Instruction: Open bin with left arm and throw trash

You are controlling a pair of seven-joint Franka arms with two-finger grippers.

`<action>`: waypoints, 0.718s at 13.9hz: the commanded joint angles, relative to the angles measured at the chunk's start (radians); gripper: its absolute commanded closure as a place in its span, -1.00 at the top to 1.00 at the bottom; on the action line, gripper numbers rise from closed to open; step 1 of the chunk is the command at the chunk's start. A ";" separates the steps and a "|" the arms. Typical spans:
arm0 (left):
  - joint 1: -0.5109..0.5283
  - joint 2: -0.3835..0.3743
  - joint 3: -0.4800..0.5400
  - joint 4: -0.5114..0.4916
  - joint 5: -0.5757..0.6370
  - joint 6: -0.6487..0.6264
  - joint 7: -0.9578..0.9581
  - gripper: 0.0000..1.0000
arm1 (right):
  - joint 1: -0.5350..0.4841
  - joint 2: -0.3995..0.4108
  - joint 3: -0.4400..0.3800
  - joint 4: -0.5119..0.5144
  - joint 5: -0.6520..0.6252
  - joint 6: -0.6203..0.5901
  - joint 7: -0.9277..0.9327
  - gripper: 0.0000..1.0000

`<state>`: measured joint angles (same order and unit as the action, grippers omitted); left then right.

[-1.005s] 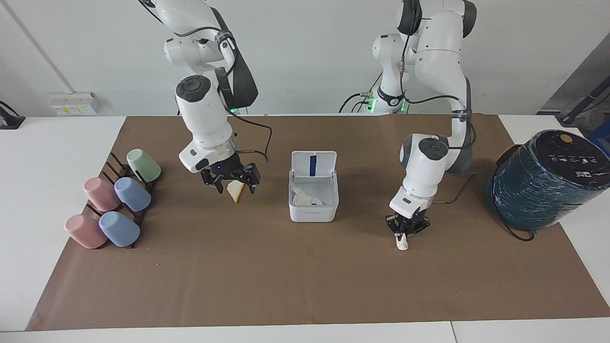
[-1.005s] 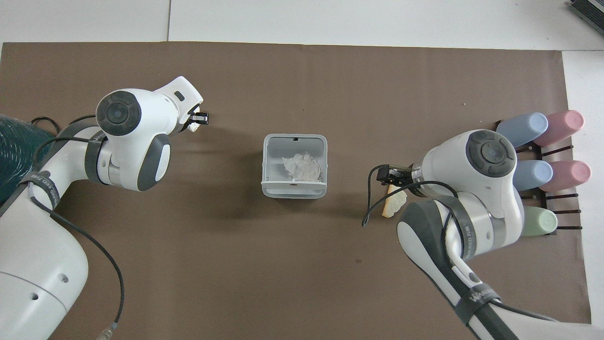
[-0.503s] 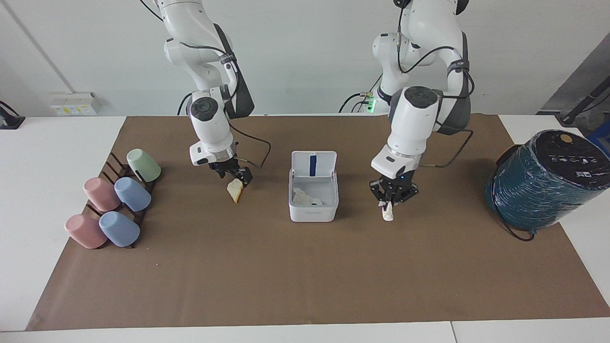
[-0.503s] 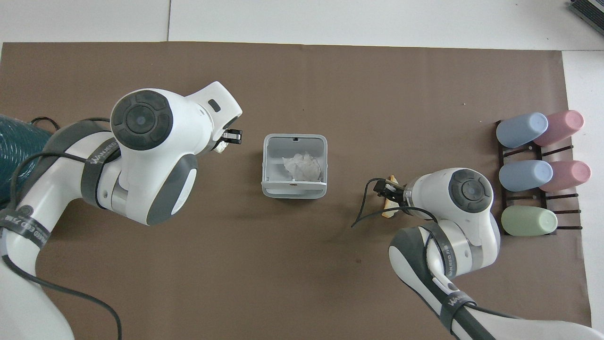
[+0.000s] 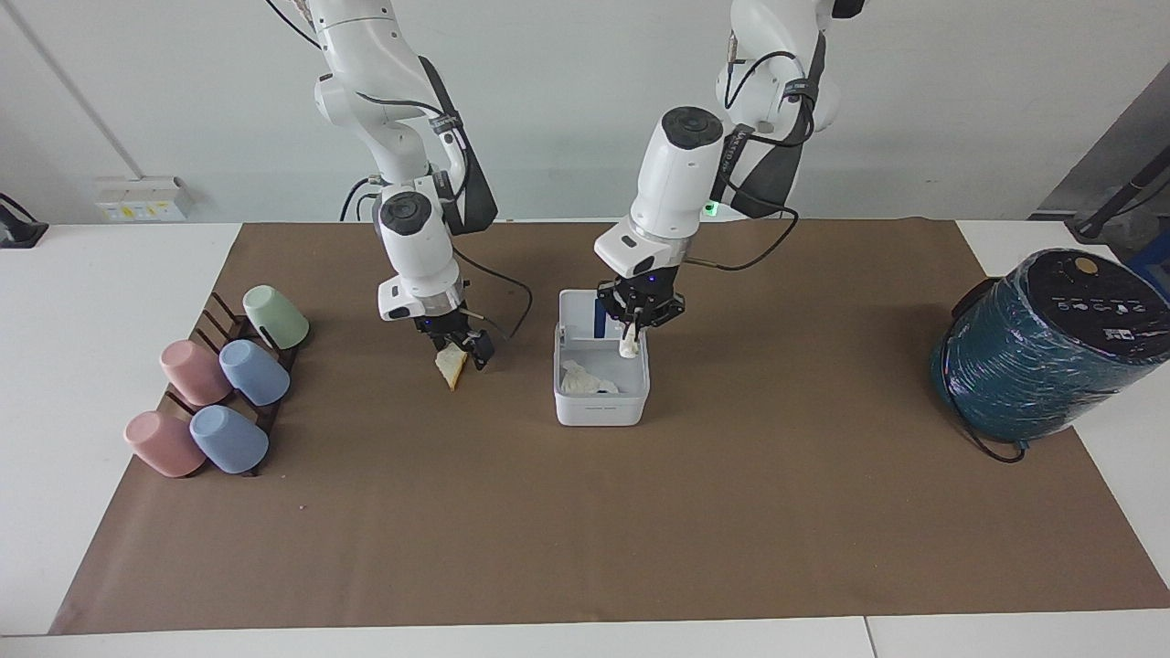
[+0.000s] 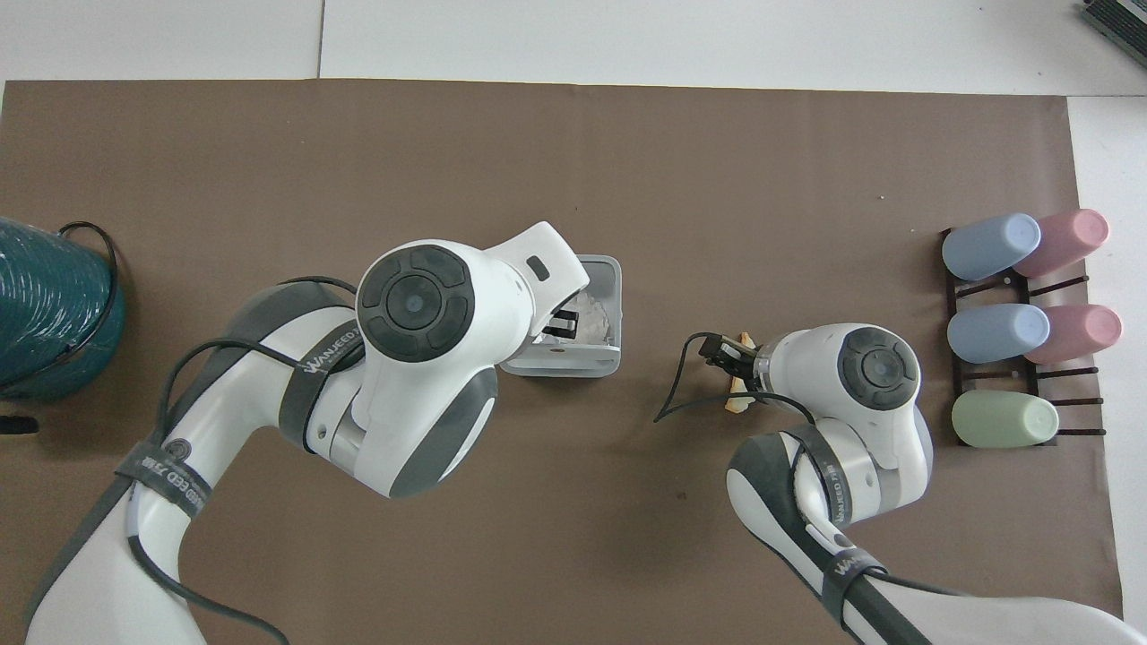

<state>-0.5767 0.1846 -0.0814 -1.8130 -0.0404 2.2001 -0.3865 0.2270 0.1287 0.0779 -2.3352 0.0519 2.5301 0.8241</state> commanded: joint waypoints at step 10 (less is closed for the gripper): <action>0.050 -0.034 0.023 -0.002 -0.001 -0.057 0.003 1.00 | -0.005 -0.011 0.002 0.233 -0.026 -0.350 -0.054 -1.00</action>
<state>-0.5683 0.1821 -0.0606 -1.8106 -0.0404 2.1969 -0.3917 0.2315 0.1231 0.0793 -2.1962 0.0495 2.2949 0.7997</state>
